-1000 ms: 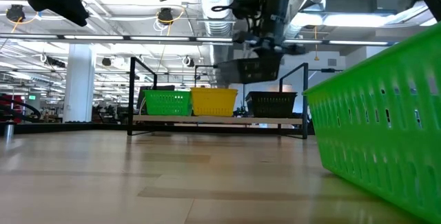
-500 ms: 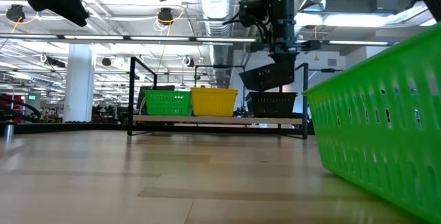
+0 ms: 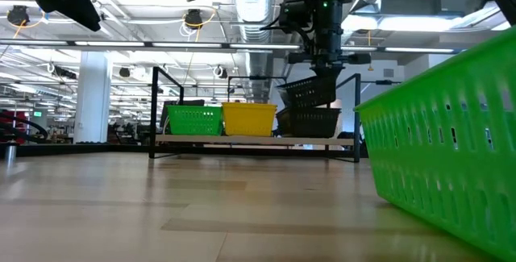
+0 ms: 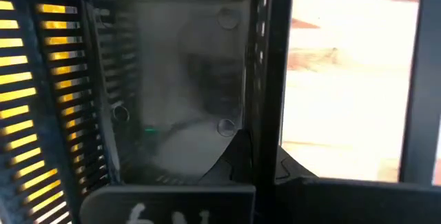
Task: Stack baskets on shelf by color
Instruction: Stack the black bin on top of the black bins on the shelf
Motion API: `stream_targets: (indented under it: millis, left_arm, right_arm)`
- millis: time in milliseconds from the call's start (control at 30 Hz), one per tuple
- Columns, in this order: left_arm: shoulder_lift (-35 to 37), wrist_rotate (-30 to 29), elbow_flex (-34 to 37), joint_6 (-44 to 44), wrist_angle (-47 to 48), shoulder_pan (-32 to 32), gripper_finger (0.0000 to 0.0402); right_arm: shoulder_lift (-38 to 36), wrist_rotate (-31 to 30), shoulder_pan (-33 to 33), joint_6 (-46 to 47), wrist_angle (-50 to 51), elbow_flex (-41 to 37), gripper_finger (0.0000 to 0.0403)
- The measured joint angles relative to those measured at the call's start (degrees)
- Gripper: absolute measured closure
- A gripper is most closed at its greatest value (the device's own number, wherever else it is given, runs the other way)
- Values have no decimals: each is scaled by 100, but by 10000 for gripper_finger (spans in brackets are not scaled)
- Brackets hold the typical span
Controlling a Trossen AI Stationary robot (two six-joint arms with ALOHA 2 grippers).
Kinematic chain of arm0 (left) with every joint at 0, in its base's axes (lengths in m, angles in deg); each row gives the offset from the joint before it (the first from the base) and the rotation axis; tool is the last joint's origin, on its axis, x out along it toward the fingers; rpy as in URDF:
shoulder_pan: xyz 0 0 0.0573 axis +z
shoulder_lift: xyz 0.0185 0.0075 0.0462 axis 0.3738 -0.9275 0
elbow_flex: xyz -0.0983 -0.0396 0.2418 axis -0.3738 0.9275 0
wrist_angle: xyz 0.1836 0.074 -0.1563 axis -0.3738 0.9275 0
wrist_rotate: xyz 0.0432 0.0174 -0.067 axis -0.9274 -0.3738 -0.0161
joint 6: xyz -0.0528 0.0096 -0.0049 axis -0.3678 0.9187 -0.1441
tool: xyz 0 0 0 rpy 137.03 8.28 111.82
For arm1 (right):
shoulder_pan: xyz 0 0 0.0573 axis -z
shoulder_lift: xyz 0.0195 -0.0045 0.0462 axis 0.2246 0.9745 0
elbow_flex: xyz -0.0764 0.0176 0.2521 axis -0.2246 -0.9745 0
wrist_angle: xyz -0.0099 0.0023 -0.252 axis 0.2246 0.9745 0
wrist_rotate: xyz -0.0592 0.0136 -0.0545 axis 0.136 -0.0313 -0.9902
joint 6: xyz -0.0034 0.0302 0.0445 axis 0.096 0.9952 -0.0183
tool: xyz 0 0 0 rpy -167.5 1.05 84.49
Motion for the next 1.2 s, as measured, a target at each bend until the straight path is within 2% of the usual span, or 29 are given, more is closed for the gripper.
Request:
stream_targets:
  millis: [433,1200]
  left_arm:
    - [1,-10,1,-3,-1,0,276]
    - [2,-27,1,-307,-3,0,276]
  right_arm:
    - [0,173,37,-276,-425,0,403]
    - [0,175,67,-474,-390,0,401]
